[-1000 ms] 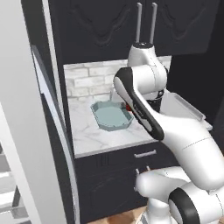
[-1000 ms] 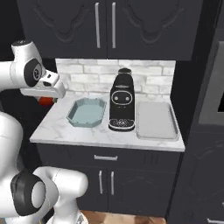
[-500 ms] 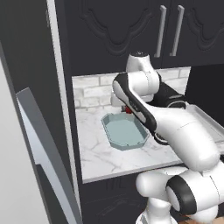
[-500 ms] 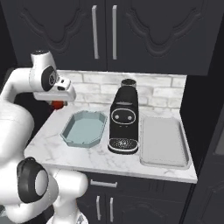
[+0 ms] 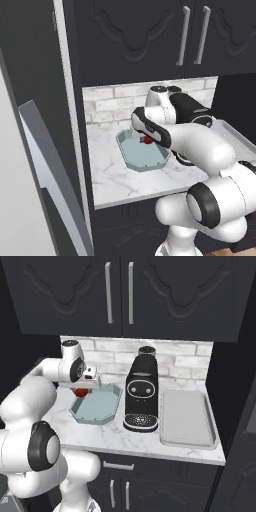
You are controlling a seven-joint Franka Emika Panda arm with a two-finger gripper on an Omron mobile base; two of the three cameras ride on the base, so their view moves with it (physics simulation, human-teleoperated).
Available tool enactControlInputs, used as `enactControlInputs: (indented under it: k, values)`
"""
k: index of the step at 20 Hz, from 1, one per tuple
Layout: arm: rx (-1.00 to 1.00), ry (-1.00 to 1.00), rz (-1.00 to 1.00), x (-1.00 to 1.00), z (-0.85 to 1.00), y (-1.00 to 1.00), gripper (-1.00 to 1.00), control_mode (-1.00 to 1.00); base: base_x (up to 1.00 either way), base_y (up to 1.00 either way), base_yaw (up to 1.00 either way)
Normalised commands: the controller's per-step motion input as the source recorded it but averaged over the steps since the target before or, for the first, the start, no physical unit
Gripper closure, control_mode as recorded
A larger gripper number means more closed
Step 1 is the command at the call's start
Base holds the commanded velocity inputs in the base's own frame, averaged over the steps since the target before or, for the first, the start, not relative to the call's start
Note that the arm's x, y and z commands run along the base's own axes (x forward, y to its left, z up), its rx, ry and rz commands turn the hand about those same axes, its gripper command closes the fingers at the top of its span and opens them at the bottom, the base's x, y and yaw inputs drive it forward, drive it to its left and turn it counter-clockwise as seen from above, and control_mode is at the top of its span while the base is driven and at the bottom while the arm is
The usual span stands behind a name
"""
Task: Place one bell pepper and one chicken drumstick in each tupperware on the nearby counter, to pack two identical lunches.
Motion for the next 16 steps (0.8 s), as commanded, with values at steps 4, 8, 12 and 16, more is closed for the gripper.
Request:
enactControlInputs:
  k: [4,8,12,16]
  values:
    - [-0.03,-0.05,0.01,0.43,-0.89,-0.01,1.0,-1.0,0.0,0.0,0.0]
    - [-0.01,-0.09,0.0,0.73,-0.47,-0.08,1.0,-1.0,0.0,0.0,0.0]
    - [0.0,0.0,0.0,0.92,-0.5,-0.02,1.0,-1.0,0.0,0.0,0.0]
    - [-0.02,0.0,0.0,0.4,-0.31,0.0,-1.0,-1.0,0.0,0.0,0.0]
